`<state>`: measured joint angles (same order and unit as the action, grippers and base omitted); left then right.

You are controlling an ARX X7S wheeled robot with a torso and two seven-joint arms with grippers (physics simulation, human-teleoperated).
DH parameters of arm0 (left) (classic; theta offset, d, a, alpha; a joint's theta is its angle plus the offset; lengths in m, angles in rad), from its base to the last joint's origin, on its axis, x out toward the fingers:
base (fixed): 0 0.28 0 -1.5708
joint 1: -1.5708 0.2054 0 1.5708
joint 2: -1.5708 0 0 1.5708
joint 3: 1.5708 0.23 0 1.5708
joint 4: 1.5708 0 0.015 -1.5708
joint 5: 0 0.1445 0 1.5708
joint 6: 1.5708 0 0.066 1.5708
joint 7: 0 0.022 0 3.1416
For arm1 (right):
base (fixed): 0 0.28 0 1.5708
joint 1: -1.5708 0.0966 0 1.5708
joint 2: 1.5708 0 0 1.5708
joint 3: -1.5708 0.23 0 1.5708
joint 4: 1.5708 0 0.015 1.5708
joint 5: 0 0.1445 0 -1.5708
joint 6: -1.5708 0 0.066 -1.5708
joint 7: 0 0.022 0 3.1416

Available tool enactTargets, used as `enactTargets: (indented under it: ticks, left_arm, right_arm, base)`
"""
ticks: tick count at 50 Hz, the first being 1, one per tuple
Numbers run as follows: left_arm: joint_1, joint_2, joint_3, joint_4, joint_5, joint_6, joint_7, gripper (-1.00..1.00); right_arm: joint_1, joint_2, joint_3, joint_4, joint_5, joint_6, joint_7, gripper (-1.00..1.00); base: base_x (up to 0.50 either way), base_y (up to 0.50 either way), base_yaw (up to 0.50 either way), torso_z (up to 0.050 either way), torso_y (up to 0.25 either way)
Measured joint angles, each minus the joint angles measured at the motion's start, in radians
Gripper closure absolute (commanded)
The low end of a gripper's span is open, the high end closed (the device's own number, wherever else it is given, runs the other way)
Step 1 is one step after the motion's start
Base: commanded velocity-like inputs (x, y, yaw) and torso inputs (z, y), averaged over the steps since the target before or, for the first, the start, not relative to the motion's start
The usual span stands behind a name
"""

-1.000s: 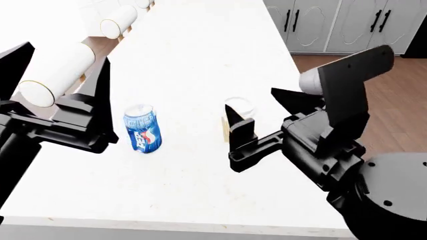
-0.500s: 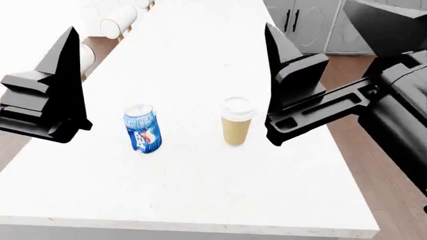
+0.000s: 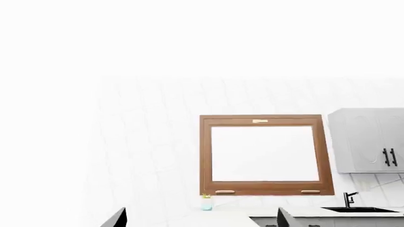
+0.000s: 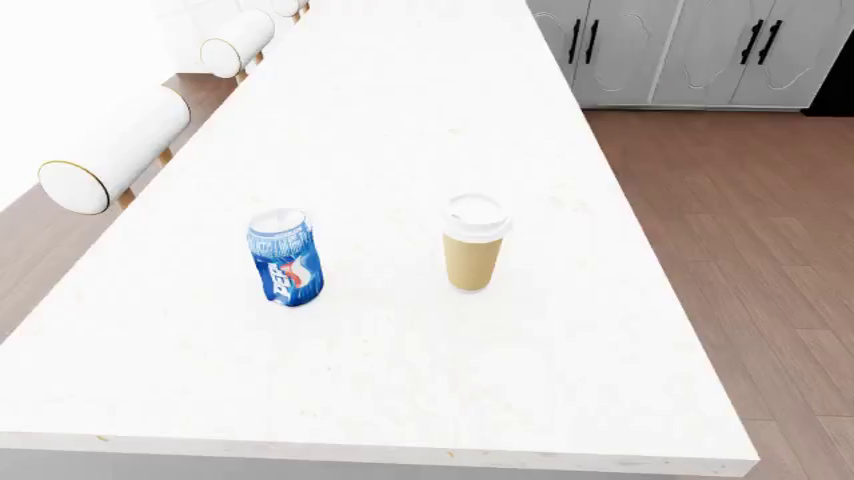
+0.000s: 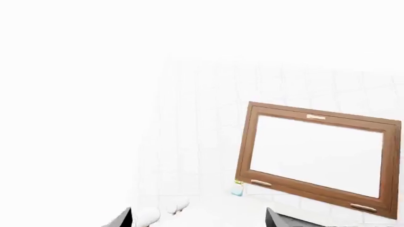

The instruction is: Move the drinks to the dining counter.

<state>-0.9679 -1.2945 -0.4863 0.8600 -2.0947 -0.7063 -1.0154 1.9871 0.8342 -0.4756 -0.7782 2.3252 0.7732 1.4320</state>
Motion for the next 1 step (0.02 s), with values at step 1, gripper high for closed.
enactTargets:
  ticks: [1]
  left_arm:
    - [-0.003, -0.006, -0.022, -0.007, -0.016, -0.012, -0.006, -1.00]
  right_arm:
    - [0.020, 0.003, -0.001, 0.006, 0.010, 0.001, 0.006, -1.00]
  base:
    - [0.00, 0.00, 0.00, 0.000, 0.000]
